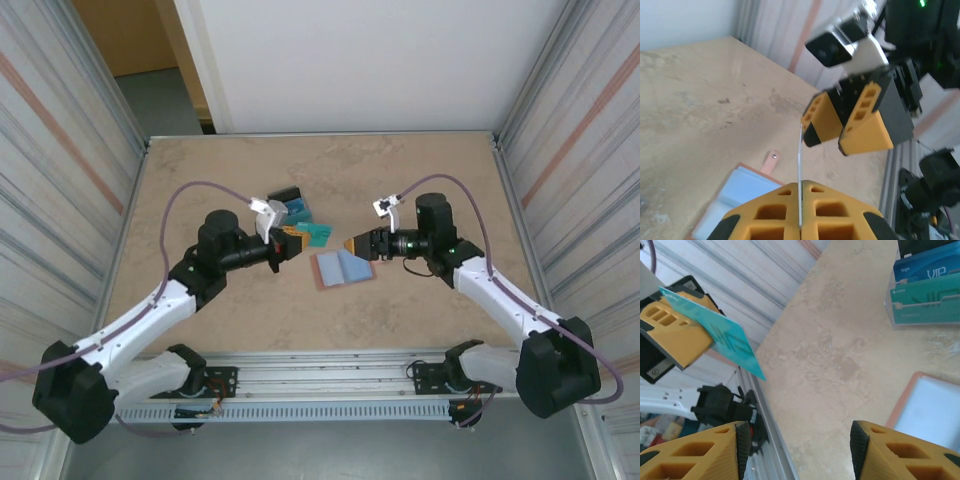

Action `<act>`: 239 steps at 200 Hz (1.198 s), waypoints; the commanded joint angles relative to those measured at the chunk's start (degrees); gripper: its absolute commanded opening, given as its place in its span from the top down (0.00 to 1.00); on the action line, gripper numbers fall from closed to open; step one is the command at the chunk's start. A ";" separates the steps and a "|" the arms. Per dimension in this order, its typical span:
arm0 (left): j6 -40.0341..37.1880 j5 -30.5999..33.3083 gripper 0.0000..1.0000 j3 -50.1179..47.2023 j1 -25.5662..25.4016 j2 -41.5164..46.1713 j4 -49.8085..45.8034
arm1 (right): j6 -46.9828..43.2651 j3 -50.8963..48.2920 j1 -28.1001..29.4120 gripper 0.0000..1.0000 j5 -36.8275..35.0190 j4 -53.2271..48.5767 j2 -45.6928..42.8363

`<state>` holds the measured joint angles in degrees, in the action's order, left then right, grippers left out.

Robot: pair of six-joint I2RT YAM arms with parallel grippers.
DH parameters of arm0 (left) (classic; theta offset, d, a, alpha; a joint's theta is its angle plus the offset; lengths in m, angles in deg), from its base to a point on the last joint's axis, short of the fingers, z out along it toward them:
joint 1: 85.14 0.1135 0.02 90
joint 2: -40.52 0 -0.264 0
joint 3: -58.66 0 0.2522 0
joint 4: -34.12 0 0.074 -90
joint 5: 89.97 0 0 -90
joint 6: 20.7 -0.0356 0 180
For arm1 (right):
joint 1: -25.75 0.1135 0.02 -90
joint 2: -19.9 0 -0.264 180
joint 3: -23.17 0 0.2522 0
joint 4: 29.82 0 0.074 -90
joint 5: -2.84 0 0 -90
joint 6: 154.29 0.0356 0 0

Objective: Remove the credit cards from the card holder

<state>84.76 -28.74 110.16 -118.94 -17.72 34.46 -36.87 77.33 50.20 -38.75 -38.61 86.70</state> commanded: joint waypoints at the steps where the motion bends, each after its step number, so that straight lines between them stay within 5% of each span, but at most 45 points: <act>1: 6.23 4.65 1.00 -2.01 0.23 1.93 7.45 | 6.04 -1.63 3.70 0.43 -4.04 13.65 -1.68; 96: 12.77 -2.41 1.00 -1.80 -0.47 -2.03 14.76 | 11.04 1.21 8.95 0.49 -6.00 28.42 6.61; 153: 10.61 -2.50 1.00 -0.73 -0.48 -1.83 11.31 | 11.49 2.04 8.86 0.95 -2.30 32.14 7.18; 171: 9.06 -2.32 0.99 0.23 -0.39 -1.36 8.97 | 9.81 2.46 8.69 1.00 -1.37 29.59 6.45; 206: 4.29 -2.51 0.68 3.06 0.17 0.45 1.79 | 2.73 3.59 8.56 1.00 -2.34 18.40 2.41; 239: -5.02 -3.65 0.58 8.98 1.28 2.91 -10.57 | -6.89 6.50 8.60 1.00 -1.66 2.04 -1.42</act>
<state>88.70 -30.01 113.15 -118.46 -18.04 33.44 -34.18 80.46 58.63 -41.03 -22.61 88.54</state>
